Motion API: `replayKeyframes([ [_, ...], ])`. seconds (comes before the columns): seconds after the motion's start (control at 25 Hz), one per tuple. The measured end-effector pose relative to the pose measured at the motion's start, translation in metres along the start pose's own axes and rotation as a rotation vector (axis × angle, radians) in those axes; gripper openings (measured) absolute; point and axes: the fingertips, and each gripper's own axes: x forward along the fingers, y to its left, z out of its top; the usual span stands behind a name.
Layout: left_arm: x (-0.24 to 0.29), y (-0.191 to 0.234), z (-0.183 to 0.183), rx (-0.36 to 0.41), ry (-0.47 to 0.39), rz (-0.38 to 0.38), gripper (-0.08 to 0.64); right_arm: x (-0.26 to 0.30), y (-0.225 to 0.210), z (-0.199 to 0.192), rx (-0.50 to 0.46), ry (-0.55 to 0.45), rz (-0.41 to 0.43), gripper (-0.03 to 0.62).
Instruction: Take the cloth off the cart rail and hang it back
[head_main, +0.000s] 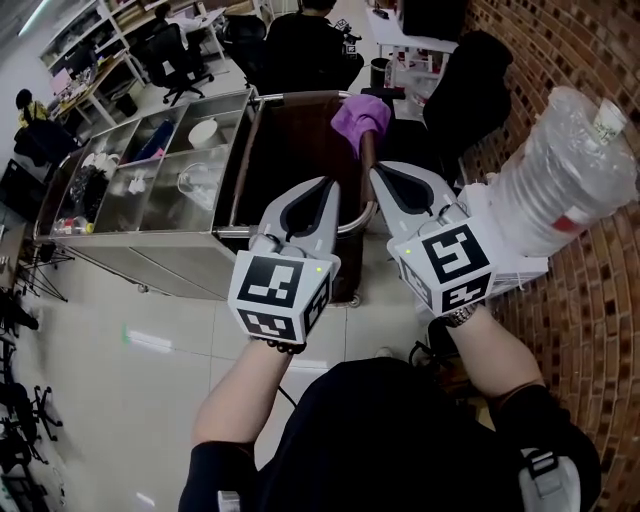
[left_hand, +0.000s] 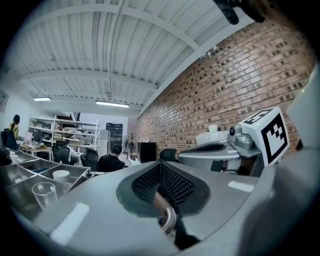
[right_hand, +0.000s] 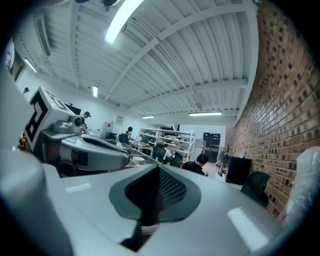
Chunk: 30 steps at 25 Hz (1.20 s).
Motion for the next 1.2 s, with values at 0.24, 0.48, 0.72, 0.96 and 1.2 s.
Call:
replayKeyframes([
  [0.24,-0.005,-0.020,0.000,0.019,-0.030,0.021,-0.003,-0.024,0.006,0.002,-0.015,-0.041,0.016,0.000],
  [0.48,-0.004,-0.041,0.001,0.045,-0.059,0.045,-0.003,-0.043,0.005,-0.006,-0.009,-0.072,0.039,0.000],
  [0.72,-0.004,-0.052,-0.007,0.057,-0.046,0.055,-0.003,-0.053,0.004,-0.010,-0.005,-0.090,0.042,0.000],
  [0.96,-0.001,-0.059,-0.010,0.058,-0.041,0.049,-0.003,-0.061,0.001,-0.010,-0.009,-0.094,0.030,0.000],
  [1.2,-0.004,-0.058,-0.008,0.054,-0.040,0.044,-0.003,-0.062,0.004,-0.004,-0.016,-0.092,0.020,0.000],
])
